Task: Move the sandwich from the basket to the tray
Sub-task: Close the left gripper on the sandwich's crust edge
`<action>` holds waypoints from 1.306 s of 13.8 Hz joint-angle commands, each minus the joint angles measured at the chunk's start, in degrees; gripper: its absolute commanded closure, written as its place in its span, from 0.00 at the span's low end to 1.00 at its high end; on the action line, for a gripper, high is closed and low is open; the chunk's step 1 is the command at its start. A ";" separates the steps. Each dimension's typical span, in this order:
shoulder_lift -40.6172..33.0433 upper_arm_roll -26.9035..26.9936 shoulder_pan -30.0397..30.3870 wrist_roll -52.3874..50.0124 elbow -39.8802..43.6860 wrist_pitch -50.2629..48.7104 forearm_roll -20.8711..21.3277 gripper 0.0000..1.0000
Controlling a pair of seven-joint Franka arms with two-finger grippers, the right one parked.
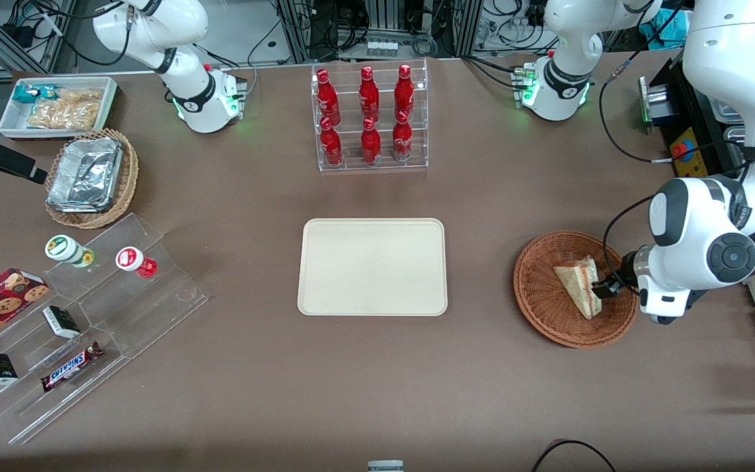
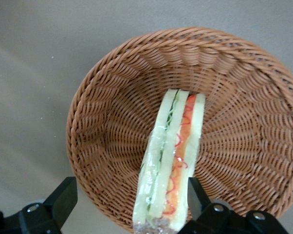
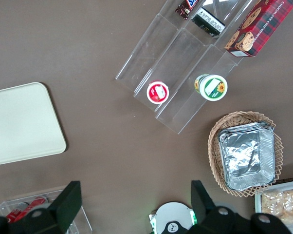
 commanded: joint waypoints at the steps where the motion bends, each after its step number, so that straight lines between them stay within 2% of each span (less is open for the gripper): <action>1: 3.12 -0.42 -0.68 0.28 1.98 -0.32 -0.12 0.00; 5: 4.09 -0.51 -1.03 6.52 1.71 -0.67 -0.99 0.00; 6: 4.36 -0.51 -1.03 6.97 1.80 -0.58 -2.04 0.00; 14: 6.91 -1.30 -1.21 9.96 2.77 -0.58 -2.14 0.01; 15: 7.17 -1.30 -1.21 9.96 2.68 -0.58 -2.14 0.09; 17: 7.61 -1.30 -1.29 9.70 2.59 -0.49 -2.23 0.51; 18: 7.26 -1.30 -1.21 9.70 2.59 -0.84 -2.23 0.69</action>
